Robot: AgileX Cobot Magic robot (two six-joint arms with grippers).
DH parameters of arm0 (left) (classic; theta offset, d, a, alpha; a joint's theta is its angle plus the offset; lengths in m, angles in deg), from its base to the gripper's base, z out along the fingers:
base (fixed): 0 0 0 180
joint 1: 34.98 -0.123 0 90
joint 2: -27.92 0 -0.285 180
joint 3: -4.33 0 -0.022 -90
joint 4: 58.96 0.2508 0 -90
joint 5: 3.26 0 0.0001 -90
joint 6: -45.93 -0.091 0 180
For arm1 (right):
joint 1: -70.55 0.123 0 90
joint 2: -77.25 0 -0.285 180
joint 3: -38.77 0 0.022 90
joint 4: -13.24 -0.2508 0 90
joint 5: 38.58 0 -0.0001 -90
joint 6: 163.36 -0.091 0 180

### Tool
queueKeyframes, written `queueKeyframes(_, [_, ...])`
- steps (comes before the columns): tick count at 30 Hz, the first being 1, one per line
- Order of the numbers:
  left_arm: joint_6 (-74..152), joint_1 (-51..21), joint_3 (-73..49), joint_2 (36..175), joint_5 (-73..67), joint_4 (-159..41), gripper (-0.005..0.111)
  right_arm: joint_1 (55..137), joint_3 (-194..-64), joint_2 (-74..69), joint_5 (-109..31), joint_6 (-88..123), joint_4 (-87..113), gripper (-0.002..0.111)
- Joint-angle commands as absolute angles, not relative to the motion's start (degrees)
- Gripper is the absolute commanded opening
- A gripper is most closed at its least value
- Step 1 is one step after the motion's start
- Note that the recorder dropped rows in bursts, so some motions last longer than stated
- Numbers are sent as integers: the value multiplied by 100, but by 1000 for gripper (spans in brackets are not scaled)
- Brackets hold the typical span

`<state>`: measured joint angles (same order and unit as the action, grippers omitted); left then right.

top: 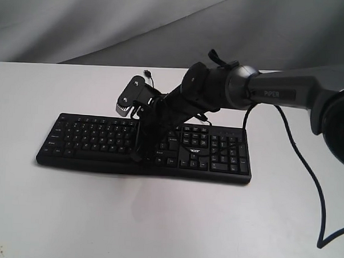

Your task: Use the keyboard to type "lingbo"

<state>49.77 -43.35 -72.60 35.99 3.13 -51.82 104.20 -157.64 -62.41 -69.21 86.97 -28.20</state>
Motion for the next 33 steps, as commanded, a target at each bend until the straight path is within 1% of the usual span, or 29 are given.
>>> queueKeyframes(1, [4989, -4297, -7288, 3570, 258, -5180, 0, 10374, -15779, -6200, -6858, 8701, -2786, 0])
queueKeyframes(10, [4989, -4297, -7288, 3570, 258, -5180, 0, 10349, -15790, -6342, -6892, 8701, -2786, 0])
queueKeyframes(16, [4989, -4297, -7288, 3570, 258, -5180, 0, 10337, -15810, -6040, -6950, 8727, -2776, 0])
queueKeyframes(22, [4989, -4297, -7288, 3570, 258, -5180, 0, 10437, -16219, -6119, -6999, 8671, -2799, 0])
queueKeyframes(27, [4989, -4297, -7288, 3570, 258, -5180, 0, 10449, -16685, -6503, -7340, 8576, -2868, 0])
queueKeyframes(33, [4989, -4297, -7288, 3570, 258, -5180, 0, 10437, -16876, -6726, -7447, 8515, -2817, 0])
